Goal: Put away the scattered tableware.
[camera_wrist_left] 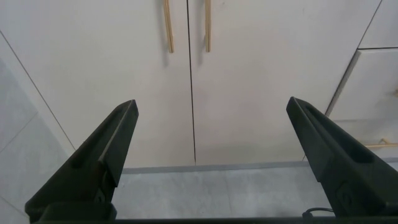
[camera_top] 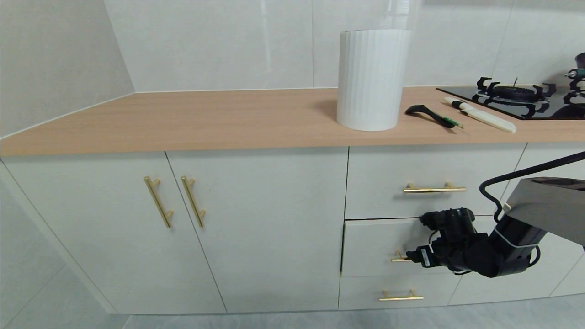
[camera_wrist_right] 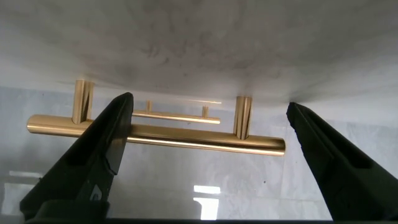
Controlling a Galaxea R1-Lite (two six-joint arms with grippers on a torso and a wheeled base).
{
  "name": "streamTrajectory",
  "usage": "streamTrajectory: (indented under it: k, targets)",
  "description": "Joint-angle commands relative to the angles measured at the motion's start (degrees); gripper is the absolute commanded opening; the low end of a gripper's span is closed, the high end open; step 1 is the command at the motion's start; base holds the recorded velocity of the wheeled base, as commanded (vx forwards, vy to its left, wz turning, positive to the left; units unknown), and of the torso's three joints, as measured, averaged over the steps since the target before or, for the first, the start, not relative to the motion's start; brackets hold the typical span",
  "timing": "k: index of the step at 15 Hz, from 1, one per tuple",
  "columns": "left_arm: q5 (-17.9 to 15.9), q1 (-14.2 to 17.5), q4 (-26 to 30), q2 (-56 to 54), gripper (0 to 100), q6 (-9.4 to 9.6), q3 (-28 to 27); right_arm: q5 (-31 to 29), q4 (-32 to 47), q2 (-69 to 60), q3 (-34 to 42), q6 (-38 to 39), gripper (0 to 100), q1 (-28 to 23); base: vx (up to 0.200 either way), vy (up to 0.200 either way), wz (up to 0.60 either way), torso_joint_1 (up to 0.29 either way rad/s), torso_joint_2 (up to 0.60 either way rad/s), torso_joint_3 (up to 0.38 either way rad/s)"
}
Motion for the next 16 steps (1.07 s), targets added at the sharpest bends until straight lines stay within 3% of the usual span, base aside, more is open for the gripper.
streamTrajectory:
  k: [1, 7, 10, 13, 16]
  targets:
    - [-0.02, 0.01, 0.0, 0.0, 100, -0.03, 0.0, 2.4, -0.32, -6.62, 4.4, 0.18, 100, 0.19, 0.0, 0.0, 0.0, 0.0, 0.0, 0.0]
    - [-0.02, 0.01, 0.0, 0.0, 100, -0.03, 0.0, 3.45, 1.18, -25.43, 14.5, 0.18, 100, 1.77, 0.0, 0.0, 0.0, 0.0, 0.0, 0.0]
    - [-0.02, 0.01, 0.0, 0.0, 100, 0.06, 0.0, 4.24, 13.39, -37.91, 13.01, 0.26, 100, 2.91, 0.0, 0.0, 0.0, 0.0, 0.0, 0.0]
    - [-0.02, 0.01, 0.0, 0.0, 100, 0.06, 0.0, 4.24, 19.55, -44.94, 10.2, 0.62, 100, 3.18, 0.0, 0.0, 0.0, 0.0, 0.0, 0.0]
    - [-0.02, 0.01, 0.0, 0.0, 100, 0.06, 0.0, 4.24, 20.86, -42.74, 6.15, 4.75, 100, 3.09, 0.0, 0.0, 0.0, 0.0, 0.0, 0.0]
